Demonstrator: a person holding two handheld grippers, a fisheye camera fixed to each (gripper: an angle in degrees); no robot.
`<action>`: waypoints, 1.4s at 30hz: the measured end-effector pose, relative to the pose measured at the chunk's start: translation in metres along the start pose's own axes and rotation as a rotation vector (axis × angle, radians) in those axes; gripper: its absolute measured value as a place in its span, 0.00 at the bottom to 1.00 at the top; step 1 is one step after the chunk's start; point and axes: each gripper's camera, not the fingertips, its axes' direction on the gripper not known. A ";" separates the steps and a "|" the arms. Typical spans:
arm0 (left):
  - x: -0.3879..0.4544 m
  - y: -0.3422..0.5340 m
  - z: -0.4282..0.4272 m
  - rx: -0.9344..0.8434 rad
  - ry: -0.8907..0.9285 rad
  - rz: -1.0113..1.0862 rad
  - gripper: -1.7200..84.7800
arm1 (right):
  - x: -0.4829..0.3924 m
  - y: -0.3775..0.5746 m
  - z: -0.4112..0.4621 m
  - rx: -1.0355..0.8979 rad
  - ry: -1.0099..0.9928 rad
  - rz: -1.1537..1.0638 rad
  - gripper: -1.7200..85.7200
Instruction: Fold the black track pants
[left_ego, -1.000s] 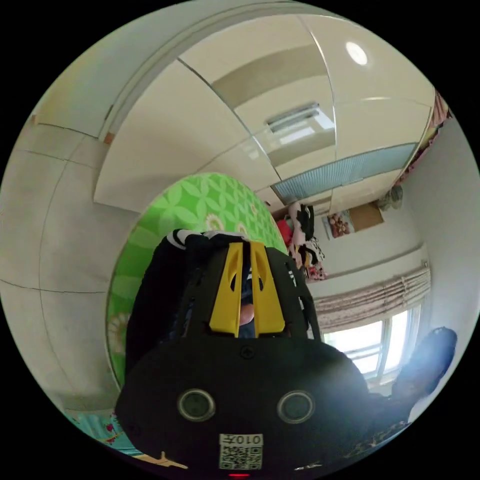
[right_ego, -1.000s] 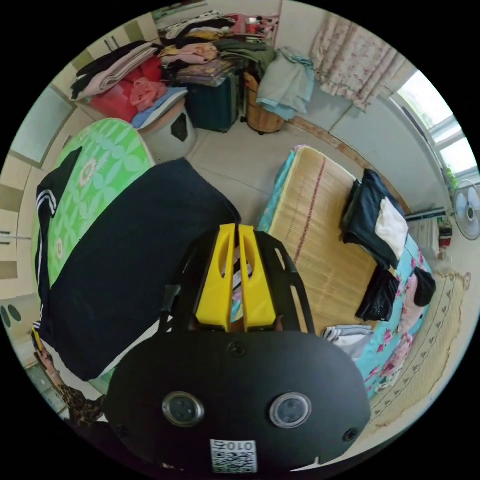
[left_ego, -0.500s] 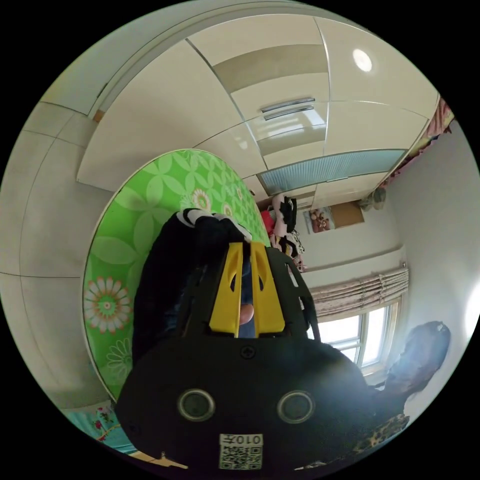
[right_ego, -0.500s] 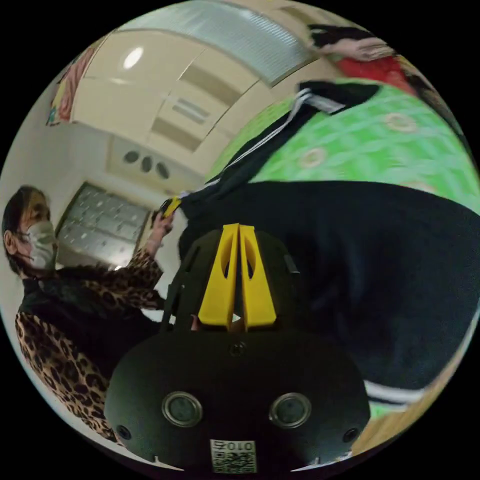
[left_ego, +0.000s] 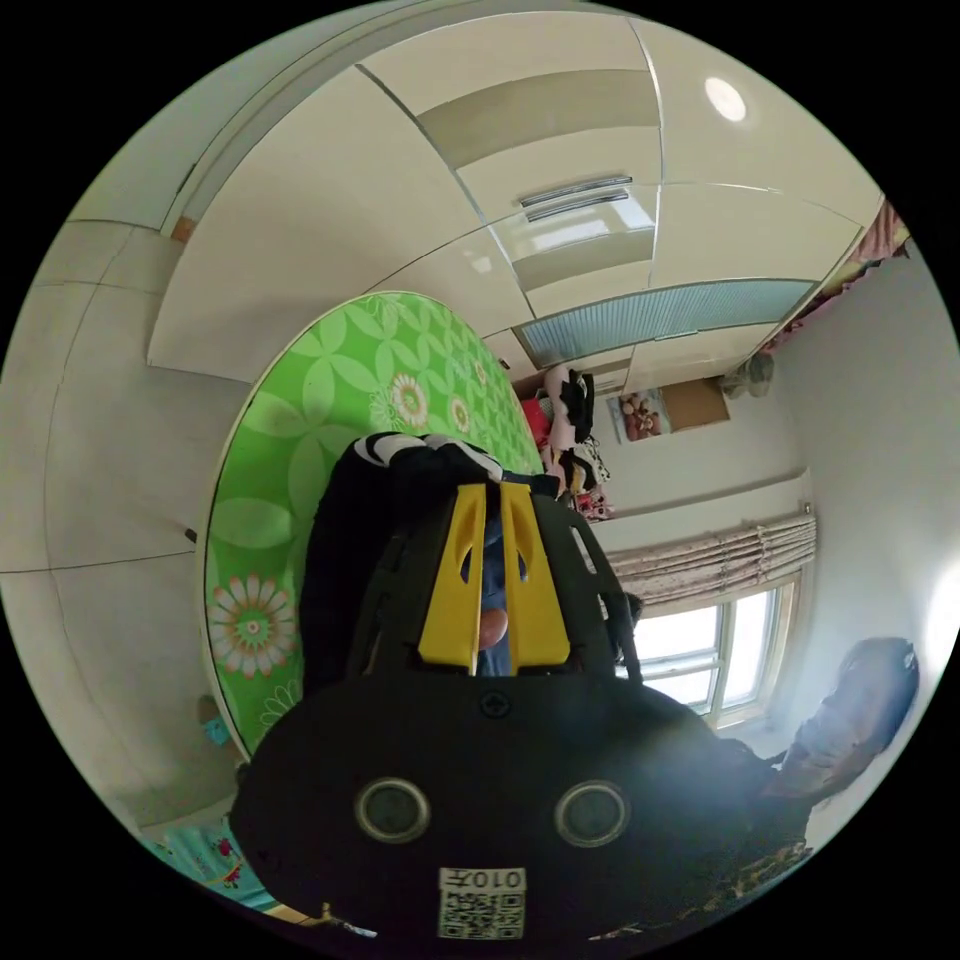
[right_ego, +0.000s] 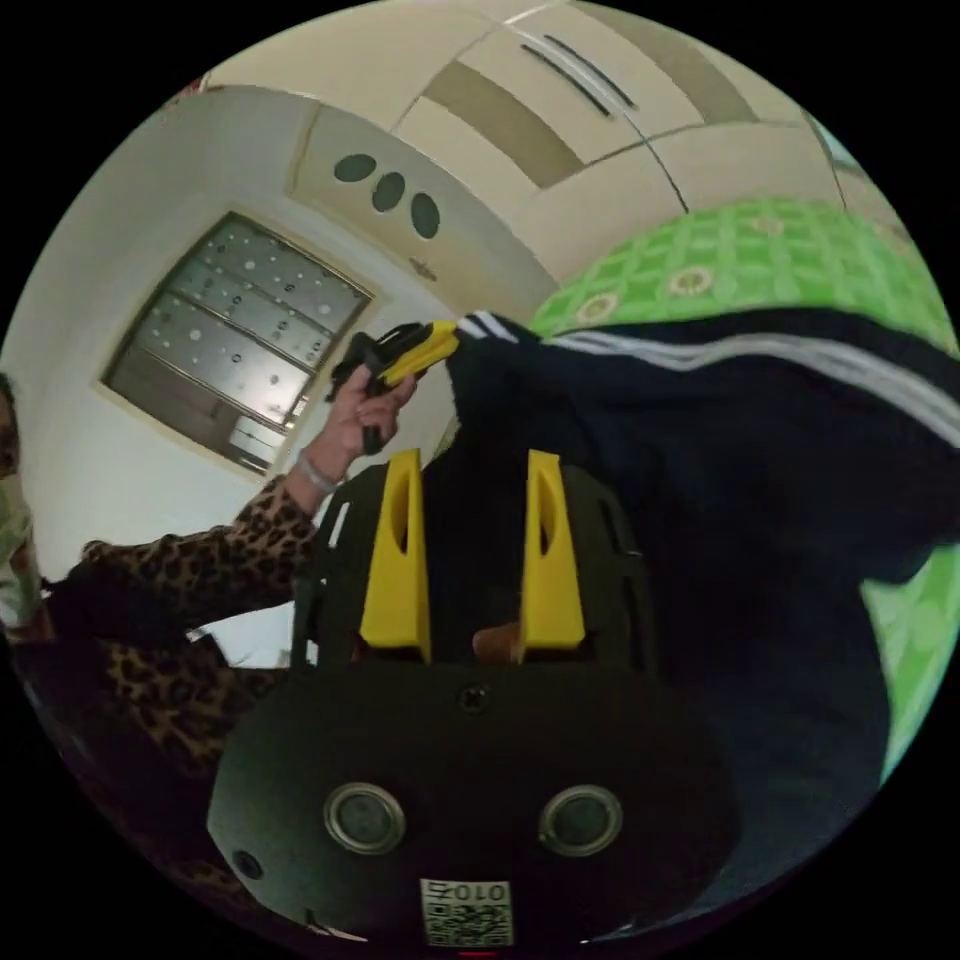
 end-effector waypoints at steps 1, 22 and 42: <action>0.000 0.002 -0.001 0.002 0.021 -0.011 0.03 | -0.004 -0.010 0.004 -0.003 0.045 -0.010 0.15; 0.022 0.152 -0.052 -0.118 -0.191 0.227 0.02 | 0.048 -0.248 0.147 -0.208 0.225 0.050 0.04; 0.048 0.267 -0.039 -0.045 -0.362 0.271 0.03 | 0.092 -0.024 0.061 -0.201 0.061 0.101 0.07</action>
